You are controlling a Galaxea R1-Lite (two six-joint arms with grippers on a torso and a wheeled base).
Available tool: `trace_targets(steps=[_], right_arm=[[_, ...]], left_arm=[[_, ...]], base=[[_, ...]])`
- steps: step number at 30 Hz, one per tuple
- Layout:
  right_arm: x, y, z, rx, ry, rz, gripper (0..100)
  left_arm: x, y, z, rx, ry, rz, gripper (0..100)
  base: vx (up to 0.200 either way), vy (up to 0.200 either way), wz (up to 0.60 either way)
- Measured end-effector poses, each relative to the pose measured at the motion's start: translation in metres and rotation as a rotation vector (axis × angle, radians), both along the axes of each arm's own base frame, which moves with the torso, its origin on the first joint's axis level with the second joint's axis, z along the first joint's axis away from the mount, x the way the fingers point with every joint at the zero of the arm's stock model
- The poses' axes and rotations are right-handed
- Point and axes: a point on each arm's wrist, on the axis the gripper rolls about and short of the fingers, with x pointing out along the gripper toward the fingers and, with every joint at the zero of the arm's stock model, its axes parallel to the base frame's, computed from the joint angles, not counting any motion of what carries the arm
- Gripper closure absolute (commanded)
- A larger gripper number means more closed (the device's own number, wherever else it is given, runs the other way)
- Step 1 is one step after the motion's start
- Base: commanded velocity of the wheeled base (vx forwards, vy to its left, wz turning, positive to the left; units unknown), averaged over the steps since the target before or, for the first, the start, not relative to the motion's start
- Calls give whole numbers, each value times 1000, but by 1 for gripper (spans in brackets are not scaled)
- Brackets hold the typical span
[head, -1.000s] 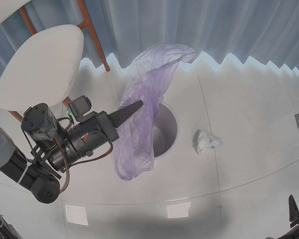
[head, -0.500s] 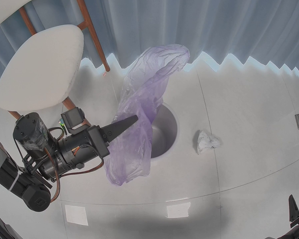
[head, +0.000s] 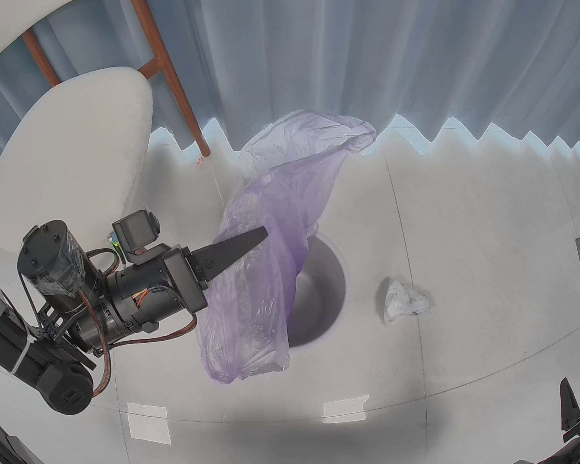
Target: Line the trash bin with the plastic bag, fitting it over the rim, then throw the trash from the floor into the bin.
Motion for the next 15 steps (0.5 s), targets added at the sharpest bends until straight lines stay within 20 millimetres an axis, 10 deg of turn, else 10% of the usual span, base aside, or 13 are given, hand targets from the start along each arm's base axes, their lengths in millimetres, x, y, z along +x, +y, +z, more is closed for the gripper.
trace_targets(steps=[15], right_arm=[[0, 0, 0, -18, 5, 2, 0]], left_arm=[[3, -9, -5, 9, 6, -24, 100]], base=[[13, 0, 0]])
